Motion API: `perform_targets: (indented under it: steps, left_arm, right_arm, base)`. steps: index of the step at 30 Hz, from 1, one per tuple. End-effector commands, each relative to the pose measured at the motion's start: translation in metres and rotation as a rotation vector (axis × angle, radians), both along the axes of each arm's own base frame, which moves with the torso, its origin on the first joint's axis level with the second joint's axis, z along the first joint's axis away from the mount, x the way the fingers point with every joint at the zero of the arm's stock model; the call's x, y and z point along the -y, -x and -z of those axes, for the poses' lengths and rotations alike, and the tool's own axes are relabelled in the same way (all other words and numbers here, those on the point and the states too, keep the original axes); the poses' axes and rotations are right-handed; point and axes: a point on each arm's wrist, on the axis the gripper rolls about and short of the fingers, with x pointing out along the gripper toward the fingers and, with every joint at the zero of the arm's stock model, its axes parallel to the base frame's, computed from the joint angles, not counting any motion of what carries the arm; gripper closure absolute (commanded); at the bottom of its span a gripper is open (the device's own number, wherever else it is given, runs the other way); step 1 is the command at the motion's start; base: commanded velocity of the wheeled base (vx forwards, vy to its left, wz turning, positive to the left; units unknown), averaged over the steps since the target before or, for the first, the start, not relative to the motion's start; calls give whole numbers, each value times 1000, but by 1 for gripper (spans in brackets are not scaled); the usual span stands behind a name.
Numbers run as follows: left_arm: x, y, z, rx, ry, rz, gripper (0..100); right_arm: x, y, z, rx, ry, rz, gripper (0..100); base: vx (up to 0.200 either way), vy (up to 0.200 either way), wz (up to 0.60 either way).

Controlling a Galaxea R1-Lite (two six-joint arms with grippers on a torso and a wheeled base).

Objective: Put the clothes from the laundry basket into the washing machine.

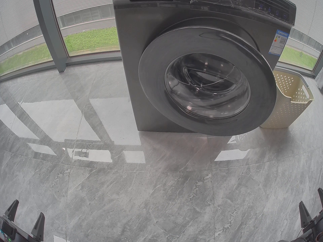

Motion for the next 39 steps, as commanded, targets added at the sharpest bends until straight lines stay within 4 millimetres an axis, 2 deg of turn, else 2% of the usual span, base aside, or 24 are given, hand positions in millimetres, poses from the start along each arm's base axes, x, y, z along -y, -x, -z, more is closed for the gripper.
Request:
perform_targets:
  steps: [1, 3, 11, 14, 19, 22, 27, 31, 39]
  left_arm:
    - [0, 5, 9, 42, -4, 5, 0]
    - [0, 5, 9, 42, 2, -1, 0]
    - [0, 5, 9, 44, 2, -4, 0]
    - [0, 5, 9, 44, 2, -4, 0]
    - [0, 5, 9, 45, -4, -1, 0]
    - [0, 5, 9, 45, -4, -1, 0]
    - [0, 5, 9, 45, -4, -1, 0]
    - [0, 5, 9, 45, -2, -1, 0]
    - [0, 5, 9, 45, -2, 1, 0]
  right_arm:
    - [0, 14, -50, 168, -15, -17, 0]
    - [0, 5, -60, 110, -16, -34, 0]
    - [-5, -46, -62, -240, -7, -215, 0]
    - [-13, -74, -73, -359, -43, -312, 0]
    - [-32, -114, -83, -447, -180, -408, 0]
    - [-44, -133, -82, -489, -239, -434, 0]
    - [-63, -157, -77, -511, -239, -485, 0]
    - [-78, -176, -81, -491, -261, -492, 0]
    - [-91, -206, -97, -439, -308, -474, 0]
  base:
    - [0, 0, 0]
    - [0, 0, 0]
    - [0, -175, 0]
    - [0, -200, 0]
    - [0, -200, 0]
    - [0, -200, 0]
    - [0, 0, 0]
    - [0, 0, 0]
    - [200, 0, 0]
